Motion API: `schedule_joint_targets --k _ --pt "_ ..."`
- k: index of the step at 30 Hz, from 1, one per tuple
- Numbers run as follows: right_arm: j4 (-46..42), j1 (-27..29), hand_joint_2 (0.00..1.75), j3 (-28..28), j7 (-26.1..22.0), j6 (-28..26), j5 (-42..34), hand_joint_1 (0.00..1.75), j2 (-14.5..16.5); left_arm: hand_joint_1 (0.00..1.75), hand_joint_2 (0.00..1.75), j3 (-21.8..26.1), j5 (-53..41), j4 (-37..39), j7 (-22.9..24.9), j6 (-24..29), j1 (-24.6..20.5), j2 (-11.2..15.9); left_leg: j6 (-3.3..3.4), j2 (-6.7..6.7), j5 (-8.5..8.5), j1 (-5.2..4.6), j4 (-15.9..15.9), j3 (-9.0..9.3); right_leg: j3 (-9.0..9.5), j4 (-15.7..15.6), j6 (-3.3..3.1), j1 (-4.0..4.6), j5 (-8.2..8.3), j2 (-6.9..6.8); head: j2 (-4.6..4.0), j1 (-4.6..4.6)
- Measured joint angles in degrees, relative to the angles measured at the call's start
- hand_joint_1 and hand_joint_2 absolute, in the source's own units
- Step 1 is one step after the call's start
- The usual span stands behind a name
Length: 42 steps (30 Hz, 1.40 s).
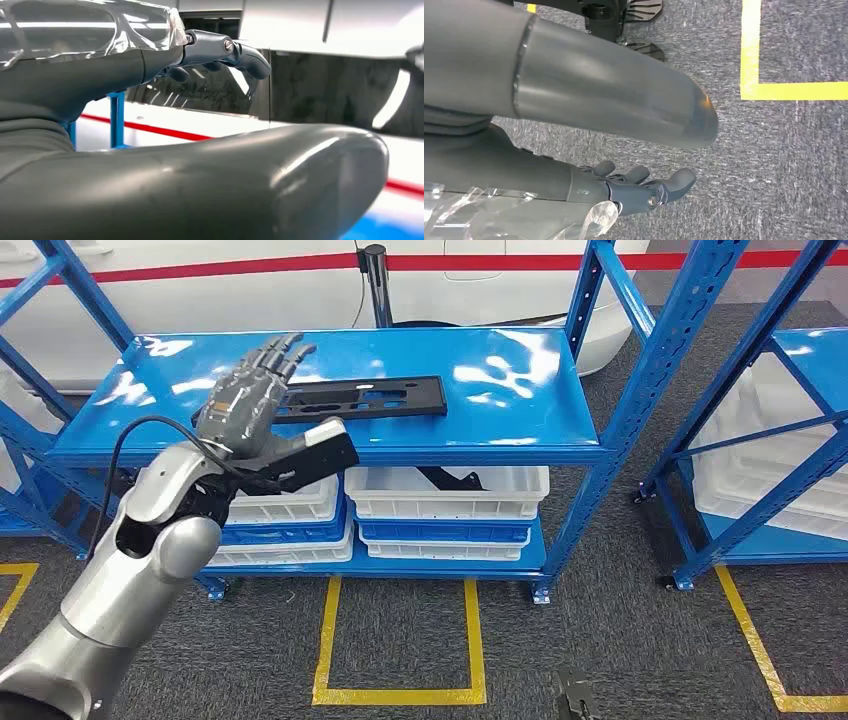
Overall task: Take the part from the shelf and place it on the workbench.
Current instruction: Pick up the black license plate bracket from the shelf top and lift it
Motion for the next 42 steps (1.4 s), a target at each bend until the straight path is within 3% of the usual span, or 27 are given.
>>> schedule_joint_targets --k 15,22,24,26,29,30,31,33,34,36,38,39,41,42 --pt "0.2 -0.4 0.00 2.8 0.5 0.2 0.5 0.00 0.1 0.00 0.00 -7.2 0.8 0.4 2.3 0.3 1.8 4.6 0.00 -0.01 0.00 0.00 0.0 -0.03 -0.01 0.0 0.00 0.00 0.00 -0.01 0.00 0.00" --pt "0.4 -0.4 0.00 3.6 0.7 0.4 0.4 0.00 0.3 0.00 0.00 -7.9 2.2 1.2 3.6 1.4 3.3 7.3 0.43 0.00 -0.11 -0.26 0.3 -0.26 -0.06 -0.2 0.36 -0.34 0.22 -0.01 0.00 0.00" --pt "0.5 -0.5 0.00 3.6 0.8 0.4 0.4 0.00 0.2 0.00 0.00 -7.6 3.0 1.4 3.9 2.1 4.0 8.3 0.77 0.03 0.43 0.05 -0.9 0.42 -0.01 -0.3 0.69 0.02 0.07 -0.21 0.00 0.02" --pt "0.6 -0.5 0.00 3.7 0.9 0.4 0.3 0.00 0.0 0.00 0.00 -7.3 3.7 1.7 4.0 2.7 4.6 8.9 1.01 0.08 0.99 0.67 -2.3 1.37 -1.52 3.0 1.14 0.28 -1.56 -0.42 -0.01 0.13" --pt "0.9 -0.3 0.00 3.9 1.0 0.4 0.1 0.00 -0.1 0.00 0.00 -7.2 4.3 2.4 4.0 3.1 6.4 9.8 0.94 0.07 0.80 1.12 -2.6 1.83 -7.73 13.6 1.95 -0.43 -4.73 -0.41 -0.02 0.29" --pt "0.9 -0.2 0.00 3.9 1.0 0.4 0.1 0.00 -0.1 0.00 0.00 -7.1 4.4 2.6 4.1 3.1 7.1 10.0 0.73 0.03 0.58 1.31 -2.5 1.96 -8.93 14.8 2.30 -0.78 -4.26 -0.41 -0.02 0.29" --pt "1.0 -0.2 0.00 3.9 1.0 0.4 0.0 0.00 -0.1 0.00 0.00 -7.1 4.5 2.8 4.1 3.2 7.5 10.2 0.38 -0.04 0.27 1.61 -2.4 2.15 -8.95 13.7 2.71 -1.14 -2.70 -0.42 -0.02 0.28" --pt "1.1 0.0 0.00 4.0 1.0 0.4 0.0 0.00 -0.1 0.00 0.00 -6.8 4.5 3.1 4.5 3.3 7.9 10.5 -0.75 -0.21 -0.75 2.34 -1.9 2.62 -6.30 6.7 3.84 -1.86 1.53 -0.32 -0.02 0.29" --pt "1.1 -0.1 0.00 4.0 1.0 0.5 0.0 0.00 0.0 0.00 0.00 -6.6 4.5 3.3 4.7 3.3 8.1 10.8 -1.40 -0.26 -1.39 2.52 -1.3 2.62 -4.93 3.5 4.01 -2.07 2.65 -0.14 -0.02 0.41" --pt "1.2 -0.1 0.00 4.2 0.9 0.5 0.1 0.00 0.1 0.00 0.00 -6.2 4.5 3.4 5.2 3.3 8.3 11.2 -2.31 -0.29 -2.19 2.43 -0.9 2.49 -3.85 1.1 3.18 -2.04 2.41 0.19 -0.02 0.43" --pt "1.3 -0.4 0.00 4.4 0.9 0.5 0.1 0.00 0.1 0.00 0.00 -6.0 4.5 3.6 5.3 3.3 8.7 11.6 -2.63 -0.26 -2.45 2.46 -1.2 2.74 -3.78 1.2 1.59 -1.86 1.82 0.26 -0.02 0.26" --pt "1.3 -0.4 0.00 4.5 0.8 0.5 0.2 0.00 0.1 0.00 0.00 -6.0 4.5 3.7 5.3 3.3 8.9 11.8 -2.70 -0.11 -2.77 2.55 -0.7 2.74 -3.61 1.2 1.10 -1.78 1.56 0.29 -0.02 0.17" --pt "1.3 -0.4 0.00 4.6 0.9 0.5 0.4 0.00 0.1 0.00 0.00 -5.8 4.5 3.9 5.4 3.4 9.1 12.2 -2.69 0.24 -4.64 2.54 3.8 0.59 -3.16 1.2 0.31 -1.62 1.17 0.28 -0.02 0.02" --pt "1.3 -0.4 0.00 4.6 0.9 0.5 0.5 0.00 0.1 0.00 0.00 -5.7 4.5 4.0 5.4 3.4 9.3 12.3 -2.55 0.41 -6.08 2.37 8.0 -1.79 -2.97 1.2 0.02 -1.47 0.97 0.27 -0.02 -0.02"
